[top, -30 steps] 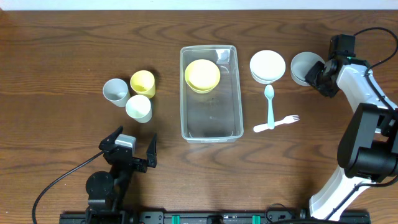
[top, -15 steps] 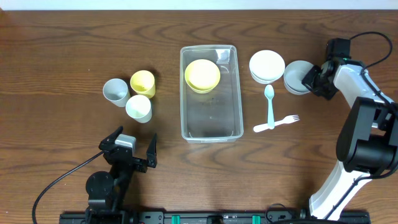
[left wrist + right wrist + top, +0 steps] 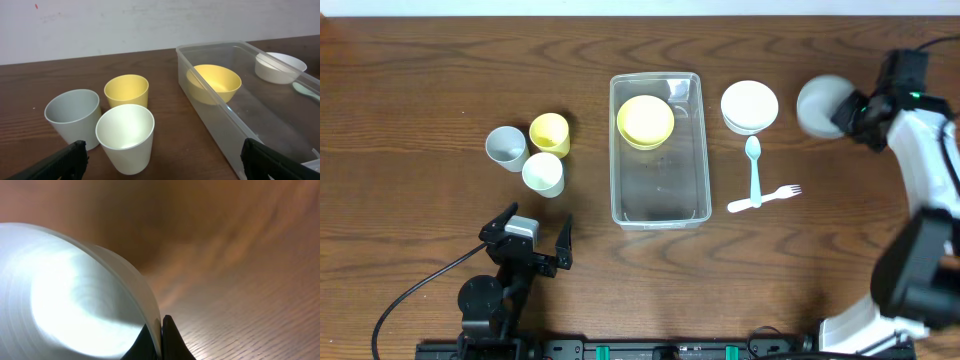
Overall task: Pack container
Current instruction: 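Lift the grey bowl and set it into the yellow bowl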
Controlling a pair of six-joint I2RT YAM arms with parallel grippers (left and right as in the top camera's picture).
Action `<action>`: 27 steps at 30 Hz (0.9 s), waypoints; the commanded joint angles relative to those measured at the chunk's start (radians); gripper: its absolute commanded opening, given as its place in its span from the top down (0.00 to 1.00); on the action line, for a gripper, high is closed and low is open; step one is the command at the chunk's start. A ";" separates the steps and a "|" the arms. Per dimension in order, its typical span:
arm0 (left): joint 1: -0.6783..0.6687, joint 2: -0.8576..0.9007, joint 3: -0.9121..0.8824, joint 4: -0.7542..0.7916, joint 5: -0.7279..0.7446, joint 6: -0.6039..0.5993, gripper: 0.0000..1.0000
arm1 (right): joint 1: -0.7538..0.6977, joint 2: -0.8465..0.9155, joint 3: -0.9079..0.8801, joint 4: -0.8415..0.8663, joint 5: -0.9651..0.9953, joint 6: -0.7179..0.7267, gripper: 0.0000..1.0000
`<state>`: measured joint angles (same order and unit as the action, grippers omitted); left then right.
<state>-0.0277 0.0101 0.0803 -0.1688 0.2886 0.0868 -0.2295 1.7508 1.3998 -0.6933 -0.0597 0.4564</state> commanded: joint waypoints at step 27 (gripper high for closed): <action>0.005 -0.006 -0.018 -0.024 0.011 0.014 0.02 | 0.799 0.196 0.028 0.441 0.142 0.195 0.99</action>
<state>-0.0277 0.0101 0.0803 -0.1688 0.2890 0.0868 0.5724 1.8999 1.4239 -0.2638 0.0208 0.6033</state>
